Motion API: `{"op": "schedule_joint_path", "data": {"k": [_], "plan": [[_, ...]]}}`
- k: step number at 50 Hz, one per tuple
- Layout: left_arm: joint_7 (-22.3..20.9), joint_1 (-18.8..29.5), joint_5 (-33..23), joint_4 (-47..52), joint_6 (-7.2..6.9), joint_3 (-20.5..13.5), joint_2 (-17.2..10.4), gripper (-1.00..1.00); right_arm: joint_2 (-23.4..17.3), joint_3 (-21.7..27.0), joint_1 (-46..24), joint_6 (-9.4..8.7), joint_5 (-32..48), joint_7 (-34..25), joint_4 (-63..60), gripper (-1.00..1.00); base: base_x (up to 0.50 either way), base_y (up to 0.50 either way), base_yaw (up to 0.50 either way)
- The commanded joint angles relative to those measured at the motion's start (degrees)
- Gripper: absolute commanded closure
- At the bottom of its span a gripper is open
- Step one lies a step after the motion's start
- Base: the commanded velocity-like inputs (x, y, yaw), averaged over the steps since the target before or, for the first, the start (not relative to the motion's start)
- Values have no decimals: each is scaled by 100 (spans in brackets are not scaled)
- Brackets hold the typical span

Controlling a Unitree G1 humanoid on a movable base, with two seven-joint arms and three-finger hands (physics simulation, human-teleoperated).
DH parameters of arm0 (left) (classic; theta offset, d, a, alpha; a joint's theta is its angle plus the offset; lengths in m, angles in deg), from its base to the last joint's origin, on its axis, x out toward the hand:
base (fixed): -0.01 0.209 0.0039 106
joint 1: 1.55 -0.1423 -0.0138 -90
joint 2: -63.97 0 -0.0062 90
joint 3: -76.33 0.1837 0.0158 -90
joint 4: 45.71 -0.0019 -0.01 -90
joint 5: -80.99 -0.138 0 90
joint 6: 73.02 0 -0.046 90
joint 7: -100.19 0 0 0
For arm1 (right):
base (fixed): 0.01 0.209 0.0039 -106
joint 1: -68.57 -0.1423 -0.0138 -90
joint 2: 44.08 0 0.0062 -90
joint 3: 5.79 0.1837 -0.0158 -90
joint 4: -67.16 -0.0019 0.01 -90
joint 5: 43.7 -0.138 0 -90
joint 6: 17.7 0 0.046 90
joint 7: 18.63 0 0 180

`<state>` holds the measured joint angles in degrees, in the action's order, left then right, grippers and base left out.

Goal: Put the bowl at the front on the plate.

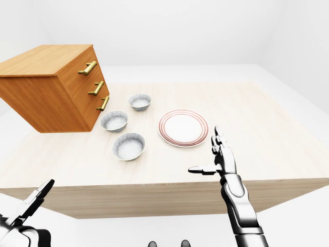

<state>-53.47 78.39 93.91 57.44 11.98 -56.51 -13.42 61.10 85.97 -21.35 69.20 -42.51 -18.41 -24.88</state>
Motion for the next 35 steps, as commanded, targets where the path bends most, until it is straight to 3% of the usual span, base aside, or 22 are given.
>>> {"op": "schedule_joint_path", "data": {"k": [1,9,15,16,21,23,35], "plan": [[14,1,12,-20,0,2,-12,-100,-1,0,6,-10,-16,-1,-17,-100,0,0,0],[106,-16,-136,-273,0,110,-5,-100,-5,-43,3,33,36,-44,-3,-100,0,0,0],[123,-19,-109,-318,0,104,-5,-100,-16,-54,65,238,-36,-217,-17,-100,4,0,0],[131,-26,-72,-286,0,84,8,-100,0,-64,71,116,-30,-200,-120,-100,50,0,0],[130,-40,-71,-212,0,54,29,-100,3,-33,55,72,-26,-161,-80,-100,50,0,0],[173,-17,-88,-303,0,56,39,-100,15,-49,78,-24,-18,-135,-204,-100,50,0,0],[206,-49,-76,-235,0,77,26,-100,1,-37,40,50,-9,-126,-74,-100,50,0,0]]}}
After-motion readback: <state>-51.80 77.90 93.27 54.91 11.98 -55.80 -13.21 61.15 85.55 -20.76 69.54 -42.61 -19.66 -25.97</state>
